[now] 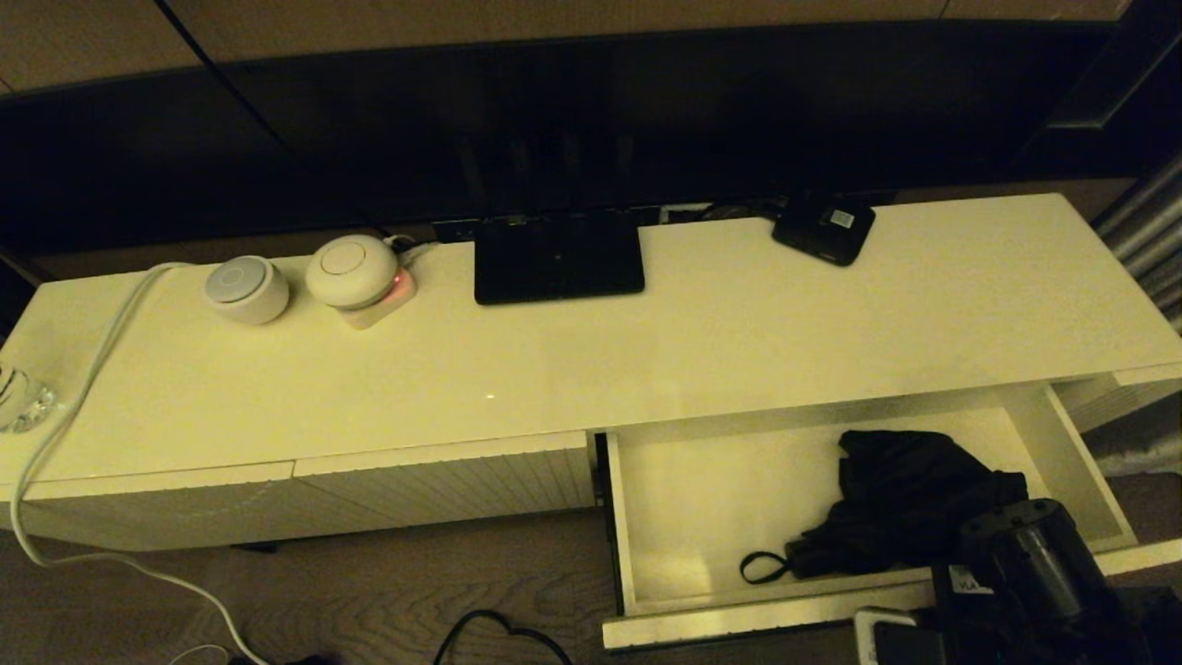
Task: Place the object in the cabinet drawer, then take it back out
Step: Close the drawer
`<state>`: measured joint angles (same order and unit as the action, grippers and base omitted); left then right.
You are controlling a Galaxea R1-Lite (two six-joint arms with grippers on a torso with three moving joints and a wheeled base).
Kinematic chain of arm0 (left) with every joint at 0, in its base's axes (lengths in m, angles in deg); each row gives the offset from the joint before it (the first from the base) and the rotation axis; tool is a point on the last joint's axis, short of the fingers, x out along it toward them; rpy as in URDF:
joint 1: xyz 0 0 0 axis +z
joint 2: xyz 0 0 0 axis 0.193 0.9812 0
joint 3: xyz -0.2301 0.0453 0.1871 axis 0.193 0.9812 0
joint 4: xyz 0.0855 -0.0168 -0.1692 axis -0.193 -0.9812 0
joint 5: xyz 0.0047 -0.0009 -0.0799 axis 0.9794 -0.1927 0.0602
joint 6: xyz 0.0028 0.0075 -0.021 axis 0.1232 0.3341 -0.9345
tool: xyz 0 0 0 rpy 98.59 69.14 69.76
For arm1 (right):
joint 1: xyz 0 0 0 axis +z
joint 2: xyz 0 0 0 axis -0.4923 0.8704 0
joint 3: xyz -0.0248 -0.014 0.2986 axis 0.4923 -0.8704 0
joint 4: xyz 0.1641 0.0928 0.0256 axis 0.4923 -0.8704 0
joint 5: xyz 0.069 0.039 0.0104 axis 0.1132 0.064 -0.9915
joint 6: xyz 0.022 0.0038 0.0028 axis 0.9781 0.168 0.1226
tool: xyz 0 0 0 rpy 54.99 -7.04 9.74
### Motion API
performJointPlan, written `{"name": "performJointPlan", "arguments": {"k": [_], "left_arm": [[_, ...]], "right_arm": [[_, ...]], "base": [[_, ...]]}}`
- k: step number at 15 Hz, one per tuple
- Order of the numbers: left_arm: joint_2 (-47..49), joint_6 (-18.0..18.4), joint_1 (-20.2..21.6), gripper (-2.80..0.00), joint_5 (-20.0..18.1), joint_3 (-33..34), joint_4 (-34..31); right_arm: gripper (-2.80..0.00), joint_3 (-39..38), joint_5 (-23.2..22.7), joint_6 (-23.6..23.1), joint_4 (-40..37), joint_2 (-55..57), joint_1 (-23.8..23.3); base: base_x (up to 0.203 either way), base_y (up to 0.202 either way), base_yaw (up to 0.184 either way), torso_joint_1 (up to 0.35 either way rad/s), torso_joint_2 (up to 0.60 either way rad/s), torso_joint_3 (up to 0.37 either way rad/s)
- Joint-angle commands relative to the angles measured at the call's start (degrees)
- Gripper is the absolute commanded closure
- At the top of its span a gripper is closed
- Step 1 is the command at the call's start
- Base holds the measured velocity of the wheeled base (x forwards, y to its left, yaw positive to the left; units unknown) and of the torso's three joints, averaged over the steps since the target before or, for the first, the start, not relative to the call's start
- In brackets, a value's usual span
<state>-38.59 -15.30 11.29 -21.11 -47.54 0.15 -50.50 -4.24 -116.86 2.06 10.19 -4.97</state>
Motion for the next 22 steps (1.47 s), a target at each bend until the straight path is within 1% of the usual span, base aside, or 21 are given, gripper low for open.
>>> {"name": "performJointPlan", "arguments": {"k": [1,5,7,10,13,14,21,22], "left_arm": [[0.00,0.01,0.02,0.00,0.00,0.18,0.00],[0.00,0.00,0.02,0.00,0.00,0.18,0.00],[0.00,0.04,0.02,0.00,0.00,0.18,0.00],[0.00,0.02,0.02,0.00,0.00,0.18,0.00],[0.00,0.05,0.02,0.00,0.00,0.18,0.00],[0.00,-0.04,0.02,0.00,0.00,0.18,0.00],[0.00,-0.04,0.02,0.00,0.00,0.18,0.00],[0.00,0.05,0.02,0.00,0.00,0.18,0.00]], "right_arm": [[0.00,1.28,0.11,-0.52,3.28,1.46,-0.24],[0.00,3.06,0.11,-2.15,7.55,1.59,-2.23],[0.00,4.31,0.11,-3.27,8.41,1.75,-2.63],[0.00,5.86,0.11,-3.38,9.99,3.85,-3.36],[0.00,6.01,0.05,-4.79,19.31,8.26,-5.75],[0.00,6.38,0.00,-5.00,20.85,9.13,-6.14],[0.00,11.59,-0.24,-5.04,22.03,10.45,-7.01],[0.00,12.12,-0.24,-5.04,23.34,11.26,-7.03]], "base": [[0.000,0.000,0.000,0.000,0.00,0.000],[0.000,0.000,0.000,0.000,0.00,0.000],[0.000,0.000,0.000,0.000,0.00,0.000],[0.000,0.000,0.000,0.000,0.00,0.000],[0.000,0.000,0.000,0.000,0.00,0.000],[0.000,0.000,0.000,0.000,0.00,0.000],[0.000,0.000,0.000,0.000,0.00,0.000],[0.000,0.000,0.000,0.000,0.00,0.000]]}}
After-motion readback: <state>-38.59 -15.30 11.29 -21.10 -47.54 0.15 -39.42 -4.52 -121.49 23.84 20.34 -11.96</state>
